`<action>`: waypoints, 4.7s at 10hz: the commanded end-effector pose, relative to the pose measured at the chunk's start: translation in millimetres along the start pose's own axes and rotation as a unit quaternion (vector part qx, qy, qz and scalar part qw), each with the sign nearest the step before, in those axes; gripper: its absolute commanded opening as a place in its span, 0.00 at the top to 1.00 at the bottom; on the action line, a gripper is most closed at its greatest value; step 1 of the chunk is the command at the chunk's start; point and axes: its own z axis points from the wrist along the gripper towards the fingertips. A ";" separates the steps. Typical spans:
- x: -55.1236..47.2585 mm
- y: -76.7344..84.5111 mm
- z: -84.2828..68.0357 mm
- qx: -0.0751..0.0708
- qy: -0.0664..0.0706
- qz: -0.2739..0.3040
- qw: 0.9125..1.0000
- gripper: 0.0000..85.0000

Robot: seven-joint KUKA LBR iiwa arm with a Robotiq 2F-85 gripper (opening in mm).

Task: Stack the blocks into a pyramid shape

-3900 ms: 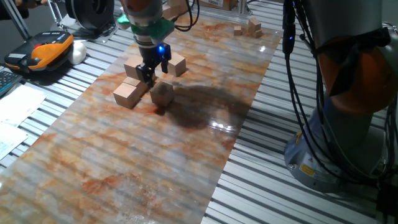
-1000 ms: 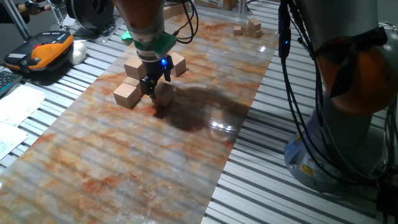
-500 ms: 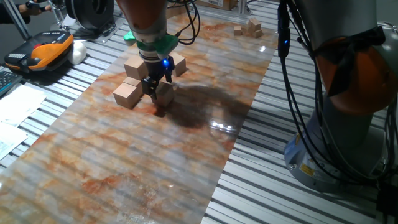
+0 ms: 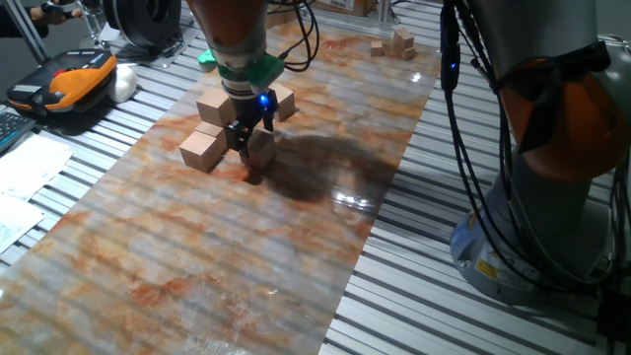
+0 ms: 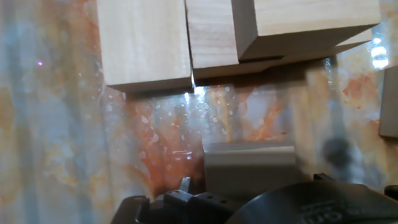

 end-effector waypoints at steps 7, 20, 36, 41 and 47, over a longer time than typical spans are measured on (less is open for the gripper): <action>-0.4 -0.5 1.7 -0.006 0.007 0.002 1.000 0.40; 0.6 1.7 -40.3 -0.026 0.014 0.011 1.000 1.00; 2.3 34.8 -95.4 -0.005 0.003 0.352 0.936 1.00; -4.7 39.6 -109.1 0.001 0.007 0.506 0.863 1.00; -13.3 45.6 -116.4 0.042 0.023 0.650 0.758 1.00</action>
